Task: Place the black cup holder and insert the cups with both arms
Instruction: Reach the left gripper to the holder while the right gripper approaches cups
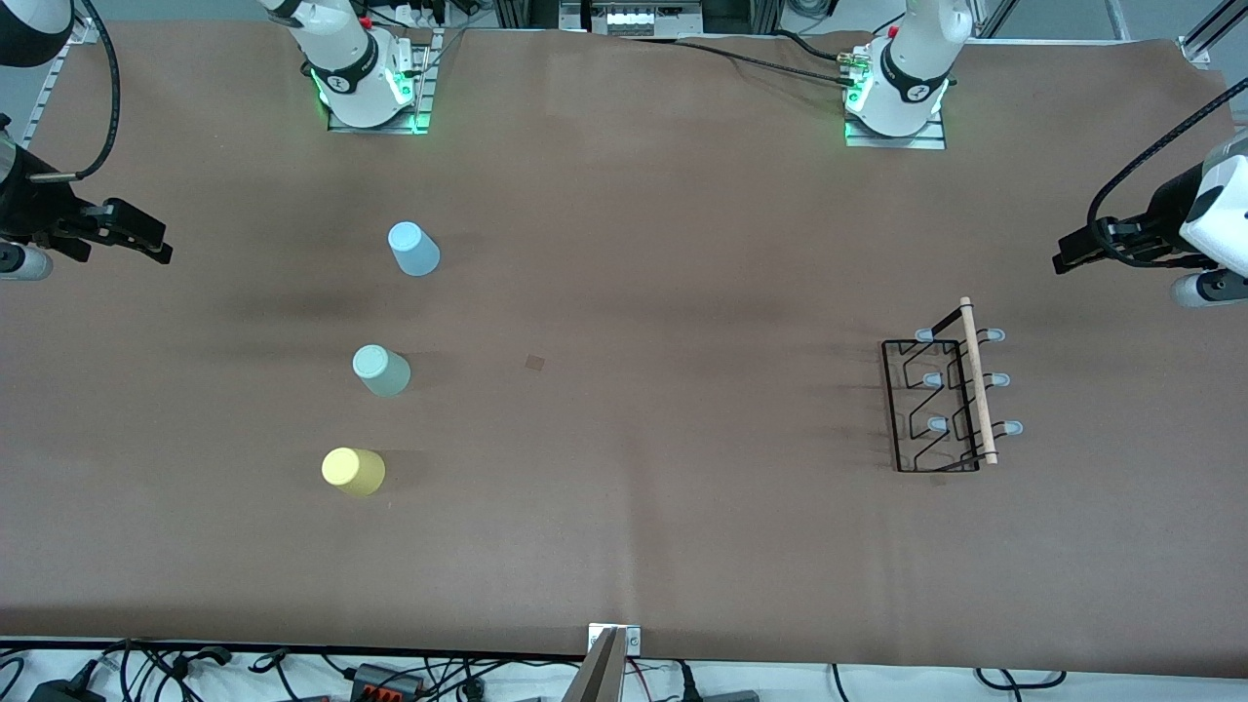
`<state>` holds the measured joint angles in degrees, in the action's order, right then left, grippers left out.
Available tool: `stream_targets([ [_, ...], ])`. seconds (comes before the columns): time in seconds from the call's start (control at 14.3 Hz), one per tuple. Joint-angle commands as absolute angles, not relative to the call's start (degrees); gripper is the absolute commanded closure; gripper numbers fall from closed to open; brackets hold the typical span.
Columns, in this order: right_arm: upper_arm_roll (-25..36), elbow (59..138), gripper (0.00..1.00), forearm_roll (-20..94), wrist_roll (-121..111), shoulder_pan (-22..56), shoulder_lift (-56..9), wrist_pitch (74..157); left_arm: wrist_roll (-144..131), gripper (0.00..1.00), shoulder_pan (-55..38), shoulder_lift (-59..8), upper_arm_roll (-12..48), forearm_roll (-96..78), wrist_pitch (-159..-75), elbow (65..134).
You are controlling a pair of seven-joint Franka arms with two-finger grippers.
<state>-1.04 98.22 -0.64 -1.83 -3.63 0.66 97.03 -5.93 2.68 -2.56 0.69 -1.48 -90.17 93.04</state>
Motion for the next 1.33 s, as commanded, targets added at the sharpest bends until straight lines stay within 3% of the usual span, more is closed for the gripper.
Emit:
stream_targets([
  [0.0,-1.2,99.2,0.0,-0.7,-2.6,-3.8,2.1,96.6,-6.3,0.0,2.7,-2.2,0.8,-1.6,-90.0,92.6],
  [0.7,-1.2,98.5,0.0,-0.4,-2.1,-4.0,1.2,95.9,-5.5,0.0,2.4,-4.9,0.9,-2.2,-91.9,92.5],
  [0.98,-0.9,96.7,0.0,-0.4,-1.9,-4.2,1.1,93.0,-5.4,0.0,2.2,-12.8,1.0,-2.0,-103.1,94.5],
  [1.26,-0.9,96.2,0.0,-0.5,-2.5,-4.3,0.7,92.5,-5.0,0.0,2.3,-14.7,1.2,-1.5,-117.3,103.4],
])
